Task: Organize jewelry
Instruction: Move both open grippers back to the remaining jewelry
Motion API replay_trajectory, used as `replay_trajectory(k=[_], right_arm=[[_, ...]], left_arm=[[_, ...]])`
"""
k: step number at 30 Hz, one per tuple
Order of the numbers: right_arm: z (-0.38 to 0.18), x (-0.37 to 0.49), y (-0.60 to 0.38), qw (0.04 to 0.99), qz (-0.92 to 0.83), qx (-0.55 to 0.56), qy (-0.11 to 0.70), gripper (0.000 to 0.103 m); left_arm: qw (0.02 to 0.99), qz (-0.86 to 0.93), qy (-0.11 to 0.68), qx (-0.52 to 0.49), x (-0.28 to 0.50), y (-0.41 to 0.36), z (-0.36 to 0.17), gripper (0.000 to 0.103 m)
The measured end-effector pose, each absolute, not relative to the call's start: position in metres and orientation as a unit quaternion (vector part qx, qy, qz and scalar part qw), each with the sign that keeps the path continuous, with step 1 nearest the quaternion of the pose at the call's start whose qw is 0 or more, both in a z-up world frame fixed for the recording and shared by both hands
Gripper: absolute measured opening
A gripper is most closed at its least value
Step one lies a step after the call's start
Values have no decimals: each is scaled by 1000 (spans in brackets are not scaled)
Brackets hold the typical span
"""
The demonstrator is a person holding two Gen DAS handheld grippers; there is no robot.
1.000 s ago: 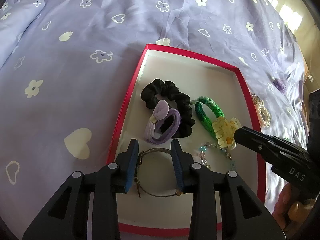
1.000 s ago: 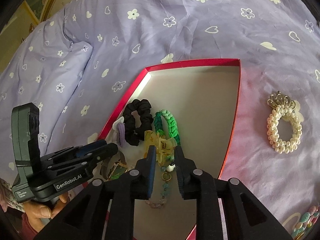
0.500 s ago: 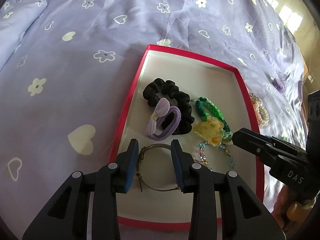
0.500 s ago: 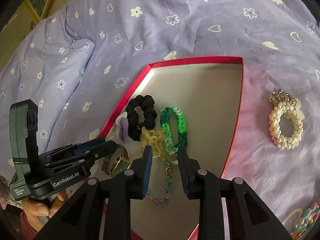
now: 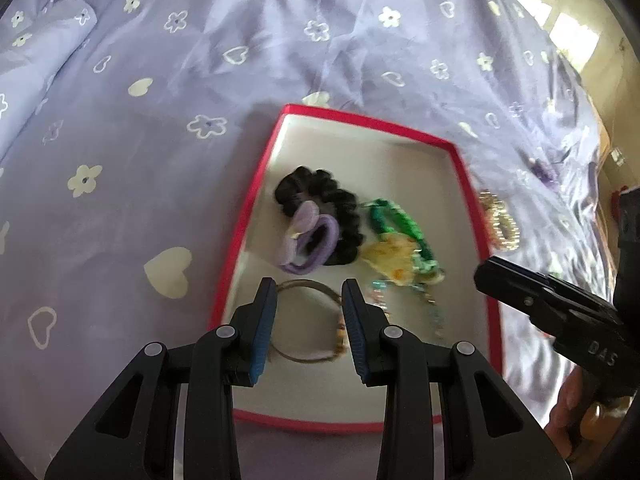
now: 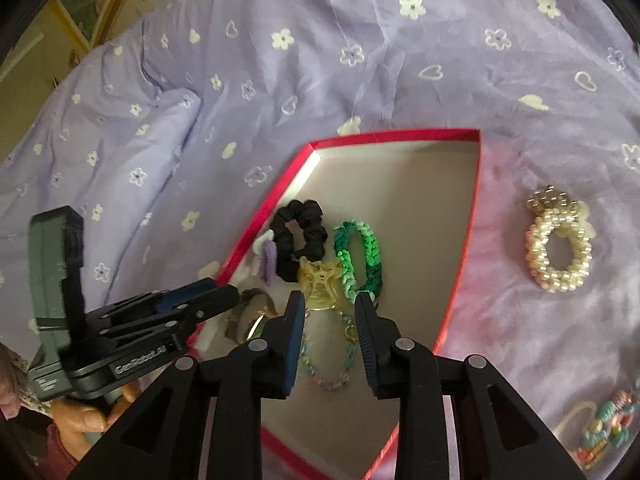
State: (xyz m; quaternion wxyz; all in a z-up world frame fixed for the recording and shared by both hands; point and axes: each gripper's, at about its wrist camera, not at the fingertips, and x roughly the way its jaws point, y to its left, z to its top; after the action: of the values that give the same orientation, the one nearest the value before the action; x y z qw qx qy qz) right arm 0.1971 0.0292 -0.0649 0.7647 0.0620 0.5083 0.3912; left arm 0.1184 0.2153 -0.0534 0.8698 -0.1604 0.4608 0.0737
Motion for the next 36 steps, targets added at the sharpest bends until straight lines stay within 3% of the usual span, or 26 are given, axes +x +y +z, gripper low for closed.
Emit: replay_trajectory(k=[2,4,24,36], right_arm=[[-58,192,15,770,388,68,502,36],[-53,186,-4,776,381,75,497,38],[-45,145,-211,831,243,131,483,38],[-66,139,-264,836,197,140,493,38]], left_arm=[[875,66,452,-159,114,206,-46,43],[880,54,447,-155,109,193,-40,44],[882,-59,455,-107,96,50,-18,47],[872,-104,473,-64,108,-12,-33,47]])
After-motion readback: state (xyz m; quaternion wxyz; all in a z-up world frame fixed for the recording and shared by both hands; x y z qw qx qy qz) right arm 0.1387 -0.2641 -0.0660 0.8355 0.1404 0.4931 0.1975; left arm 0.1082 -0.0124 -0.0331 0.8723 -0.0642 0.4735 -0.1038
